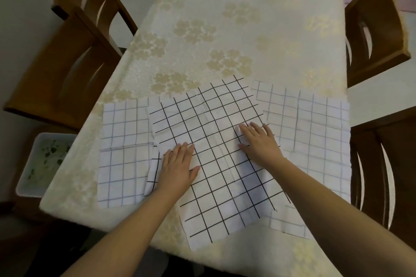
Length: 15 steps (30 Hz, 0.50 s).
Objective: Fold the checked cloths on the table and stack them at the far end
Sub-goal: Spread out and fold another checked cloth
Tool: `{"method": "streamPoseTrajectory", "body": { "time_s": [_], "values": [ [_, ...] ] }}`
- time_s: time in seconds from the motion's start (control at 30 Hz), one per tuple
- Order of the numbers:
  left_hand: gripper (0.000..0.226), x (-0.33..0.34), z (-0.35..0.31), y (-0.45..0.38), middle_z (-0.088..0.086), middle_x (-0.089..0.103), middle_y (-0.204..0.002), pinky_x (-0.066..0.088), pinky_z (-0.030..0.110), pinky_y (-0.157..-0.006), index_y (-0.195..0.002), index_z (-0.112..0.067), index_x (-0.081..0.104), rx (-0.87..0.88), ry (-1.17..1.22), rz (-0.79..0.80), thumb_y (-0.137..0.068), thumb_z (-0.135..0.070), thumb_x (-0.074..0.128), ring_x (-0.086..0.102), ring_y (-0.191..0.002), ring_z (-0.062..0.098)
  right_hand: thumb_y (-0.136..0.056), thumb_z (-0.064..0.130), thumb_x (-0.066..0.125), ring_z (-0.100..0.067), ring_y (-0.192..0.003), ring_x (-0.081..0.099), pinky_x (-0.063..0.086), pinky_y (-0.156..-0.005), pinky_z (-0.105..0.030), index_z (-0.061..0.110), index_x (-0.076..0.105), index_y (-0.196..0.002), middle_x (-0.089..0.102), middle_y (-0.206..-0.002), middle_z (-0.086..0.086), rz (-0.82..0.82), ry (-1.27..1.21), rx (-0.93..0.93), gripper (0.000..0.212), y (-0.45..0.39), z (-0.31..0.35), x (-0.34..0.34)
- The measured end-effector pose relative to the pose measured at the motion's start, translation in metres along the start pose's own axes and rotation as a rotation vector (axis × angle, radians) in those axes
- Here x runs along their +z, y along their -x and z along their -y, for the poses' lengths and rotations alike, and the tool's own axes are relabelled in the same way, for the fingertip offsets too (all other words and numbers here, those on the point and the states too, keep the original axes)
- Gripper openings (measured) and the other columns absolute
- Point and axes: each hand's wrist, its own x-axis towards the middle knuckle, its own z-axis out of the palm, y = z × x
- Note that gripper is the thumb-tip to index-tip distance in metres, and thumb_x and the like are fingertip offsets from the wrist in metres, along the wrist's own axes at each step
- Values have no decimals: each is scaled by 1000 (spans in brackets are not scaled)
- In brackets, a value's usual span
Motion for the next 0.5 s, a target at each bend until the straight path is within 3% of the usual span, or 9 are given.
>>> {"method": "streamPoseTrajectory", "body": {
  "time_s": [0.17,0.3,0.43,0.5],
  "values": [
    [71,4,-3,-7,9,38,-154,16,44,-120,-149,-13,36,103,-56,35,-96,-57,24,34,-143,28,-102,44,37,-20,-149,17,-2,-121,-42,21,22,-154,34,-156,1,-37,-10,34,59,25,-16,5],
    [66,1,-11,-17,8,45,-150,29,46,-114,-145,-12,44,207,-109,74,-95,-53,28,41,-138,27,-98,41,50,-24,-144,30,6,-121,-46,18,35,-149,47,-148,-1,-92,-21,81,58,58,-26,17],
    [62,4,-17,-24,6,31,-158,18,44,-117,-150,-13,36,257,-101,99,-98,-43,50,31,-145,26,-86,31,71,-30,-128,51,13,-115,-49,14,54,-136,63,-128,-4,-190,-10,145,55,95,-30,33],
    [64,4,-16,-26,6,34,-157,22,46,-116,-148,-13,39,269,-101,91,-94,-40,59,34,-143,26,-83,26,75,-30,-122,55,16,-113,-49,14,59,-129,66,-122,-4,-233,-26,178,50,107,-29,41]
  ]
}}
